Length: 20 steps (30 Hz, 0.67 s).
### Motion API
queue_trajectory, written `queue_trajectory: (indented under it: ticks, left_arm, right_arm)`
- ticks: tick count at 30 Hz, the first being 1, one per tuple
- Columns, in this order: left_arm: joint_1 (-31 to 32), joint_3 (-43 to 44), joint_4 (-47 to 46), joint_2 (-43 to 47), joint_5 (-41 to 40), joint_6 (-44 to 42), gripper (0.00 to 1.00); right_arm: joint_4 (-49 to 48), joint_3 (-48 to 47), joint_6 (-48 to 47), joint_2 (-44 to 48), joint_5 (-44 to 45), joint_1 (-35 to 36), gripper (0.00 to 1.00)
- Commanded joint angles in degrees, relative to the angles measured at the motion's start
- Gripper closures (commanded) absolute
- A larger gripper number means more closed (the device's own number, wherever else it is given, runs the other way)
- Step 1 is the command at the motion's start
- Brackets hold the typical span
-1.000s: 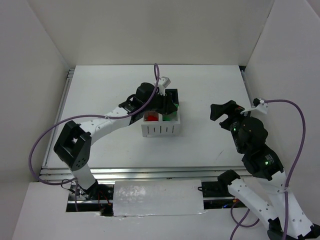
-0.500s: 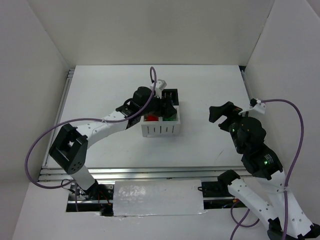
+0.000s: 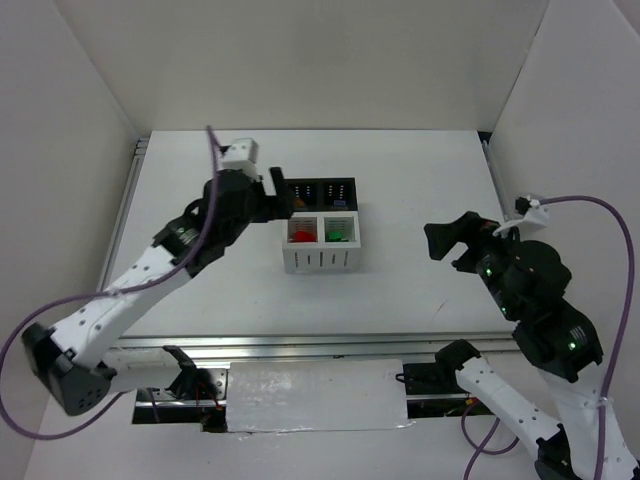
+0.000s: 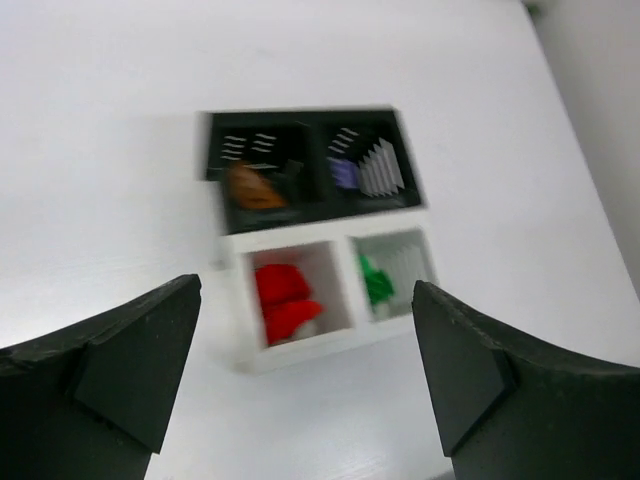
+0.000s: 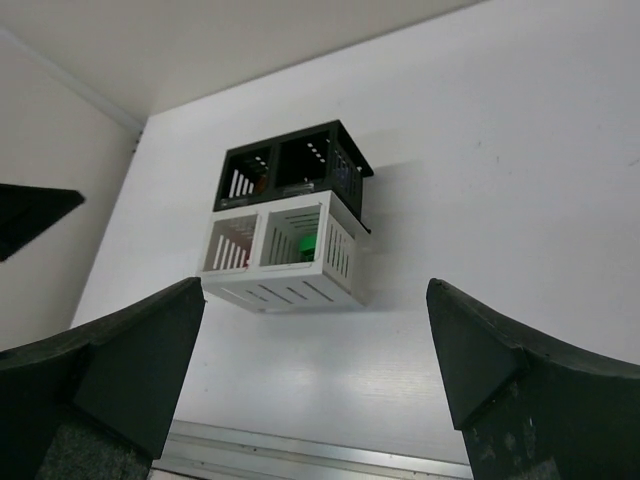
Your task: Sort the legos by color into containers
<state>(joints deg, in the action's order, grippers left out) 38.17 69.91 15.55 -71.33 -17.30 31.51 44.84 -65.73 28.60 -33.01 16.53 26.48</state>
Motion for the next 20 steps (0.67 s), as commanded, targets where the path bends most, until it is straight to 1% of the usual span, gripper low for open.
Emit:
queue_trajectory:
  ticks: [1,3,4,6,7,9,10,11,12,17,20]
  left_arm:
    - [-1.3,3.4,21.5,10.5,-24.2,8.3,0.0]
    - [-3.0,3.0,29.0,14.6,-27.6,10.0,0.0]
    - [-3.3,2.7,30.9,18.7,-29.7,10.2,0.0]
    - [-3.6,2.2,34.3,22.5,-31.6,10.1,0.0]
    - [-3.5,2.2,37.6,25.9,-32.9,10.1,0.0]
    - [-3.6,2.5,40.8,28.9,-34.2,10.2,0.0]
    - [-3.6,2.6,43.6,31.8,-34.7,10.1,0.01]
    - [-3.5,2.8,44.8,33.2,-35.9,10.2,0.0]
    - [-3.5,3.3,47.9,36.9,-36.8,9.8,0.0]
    - [-3.6,4.6,52.3,40.5,-38.1,9.8,0.0]
    - [-3.5,3.5,52.9,42.4,-38.8,9.6,0.0]
  right_arm:
    - [8.1,-6.2,-3.3,3.2,-1.9,0.2,0.0]
    - [12.3,-9.3,-4.2,5.1,-1.5,0.1,0.0]
    - [15.2,-10.3,-4.7,5.7,-1.9,0.1,0.0]
    - [17.9,-12.5,-5.5,7.8,-1.9,0.1,0.0]
    - [20.4,-13.0,-5.7,8.6,-1.4,0.2,0.0]
    - [22.5,-13.7,-6.4,10.9,-0.1,0.1,0.0]
    - [24.0,-13.8,-6.3,11.8,0.5,0.1,0.0]
    - [24.4,-13.4,-6.1,14.0,0.9,0.2,0.0]
    - [24.9,-12.7,-5.9,16.9,0.8,0.2,0.0]
    - [25.9,-13.2,-5.0,18.0,2.3,0.1,0.0]
    - [24.9,-12.6,-4.4,17.7,1.3,0.1,0.0]
